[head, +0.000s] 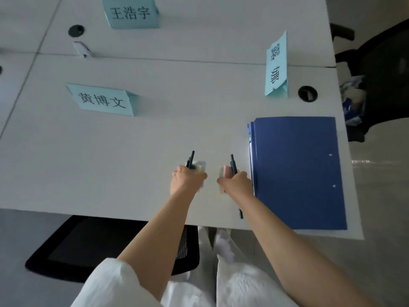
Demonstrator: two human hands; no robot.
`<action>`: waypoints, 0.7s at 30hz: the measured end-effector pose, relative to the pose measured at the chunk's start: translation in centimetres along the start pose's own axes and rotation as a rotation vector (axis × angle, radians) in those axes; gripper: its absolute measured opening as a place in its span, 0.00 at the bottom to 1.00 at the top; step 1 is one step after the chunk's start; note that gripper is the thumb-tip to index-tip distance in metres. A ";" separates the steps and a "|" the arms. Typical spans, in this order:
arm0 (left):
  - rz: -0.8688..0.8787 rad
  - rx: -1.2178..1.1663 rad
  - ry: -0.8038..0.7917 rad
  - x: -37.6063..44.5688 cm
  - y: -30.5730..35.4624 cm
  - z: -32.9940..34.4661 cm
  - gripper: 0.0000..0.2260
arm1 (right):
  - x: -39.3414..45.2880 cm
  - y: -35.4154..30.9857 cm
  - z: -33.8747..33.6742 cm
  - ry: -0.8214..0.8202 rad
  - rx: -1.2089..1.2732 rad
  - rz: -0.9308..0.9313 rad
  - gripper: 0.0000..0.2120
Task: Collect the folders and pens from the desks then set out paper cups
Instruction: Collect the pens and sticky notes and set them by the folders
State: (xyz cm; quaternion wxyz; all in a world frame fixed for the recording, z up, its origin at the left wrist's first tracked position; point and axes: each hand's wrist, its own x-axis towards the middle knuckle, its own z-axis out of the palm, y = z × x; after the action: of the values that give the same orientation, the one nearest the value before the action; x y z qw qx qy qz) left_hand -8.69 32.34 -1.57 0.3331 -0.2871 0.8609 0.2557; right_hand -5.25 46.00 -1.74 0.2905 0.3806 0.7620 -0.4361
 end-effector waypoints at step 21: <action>0.085 0.113 0.141 0.8 0.0 1.1 0.29 | 1.2 -0.8 1.4 0.106 -0.115 -0.009 0.33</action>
State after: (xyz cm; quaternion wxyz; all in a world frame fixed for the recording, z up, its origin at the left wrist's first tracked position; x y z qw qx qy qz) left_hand -8.71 32.77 -2.86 0.2763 -0.2486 0.9067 0.1995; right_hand -6.41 44.91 -2.92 0.2691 0.3825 0.8017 -0.3722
